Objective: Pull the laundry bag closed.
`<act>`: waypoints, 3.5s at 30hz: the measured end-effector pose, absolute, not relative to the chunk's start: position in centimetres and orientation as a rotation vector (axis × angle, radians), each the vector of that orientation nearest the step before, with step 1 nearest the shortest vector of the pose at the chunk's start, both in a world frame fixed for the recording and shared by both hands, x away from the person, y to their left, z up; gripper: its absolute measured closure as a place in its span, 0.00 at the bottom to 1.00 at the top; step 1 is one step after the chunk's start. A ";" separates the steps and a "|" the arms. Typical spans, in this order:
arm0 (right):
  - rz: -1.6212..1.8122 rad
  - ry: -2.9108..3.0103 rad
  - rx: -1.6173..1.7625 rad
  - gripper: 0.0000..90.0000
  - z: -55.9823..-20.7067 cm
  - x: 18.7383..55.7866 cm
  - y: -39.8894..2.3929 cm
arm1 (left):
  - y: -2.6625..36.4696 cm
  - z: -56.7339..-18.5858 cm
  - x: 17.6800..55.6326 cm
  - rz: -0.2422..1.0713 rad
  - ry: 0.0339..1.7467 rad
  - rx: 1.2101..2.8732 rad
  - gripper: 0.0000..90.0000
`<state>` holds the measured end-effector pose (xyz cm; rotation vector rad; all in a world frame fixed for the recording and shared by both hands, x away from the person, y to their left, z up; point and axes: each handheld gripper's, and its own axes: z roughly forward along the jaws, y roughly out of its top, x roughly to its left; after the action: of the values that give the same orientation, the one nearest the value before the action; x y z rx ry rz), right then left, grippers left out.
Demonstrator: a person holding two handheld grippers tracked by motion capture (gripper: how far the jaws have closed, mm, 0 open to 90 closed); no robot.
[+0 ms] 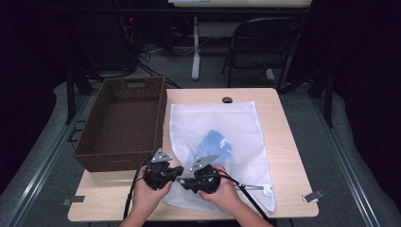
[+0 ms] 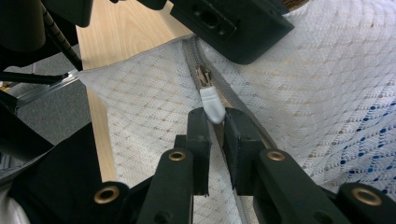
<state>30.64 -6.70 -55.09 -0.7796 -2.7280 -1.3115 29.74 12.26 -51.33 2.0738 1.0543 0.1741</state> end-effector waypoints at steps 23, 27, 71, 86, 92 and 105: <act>-1.354 -2.637 -0.783 0.90 -54.9 30.5 -6.8 | 12.3 -51.3 29.7 0.174 1.058 2.068 1.00; -1.358 -2.629 -0.794 0.92 -54.8 30.5 -6.9 | 12.3 -51.4 29.7 0.176 1.061 2.064 1.00; -1.356 -2.597 -0.818 0.96 -54.6 30.6 -7.3 | 12.6 -52.0 29.4 0.167 1.079 2.066 0.99; -1.356 -2.601 -0.806 0.96 -54.5 30.5 -7.3 | 13.0 -51.9 29.1 0.148 1.086 2.051 0.86; -1.347 -2.613 -0.799 0.96 -54.5 30.4 -7.2 | 13.2 -51.8 28.8 0.159 1.090 2.038 0.80; -1.363 -2.618 -0.801 0.96 -54.3 30.5 -7.3 | 14.0 -51.1 27.7 0.142 1.088 2.028 0.73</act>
<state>30.49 -7.35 -54.30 -0.8005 -2.6175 -1.3634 27.70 13.99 -51.14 2.0277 1.0878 0.1420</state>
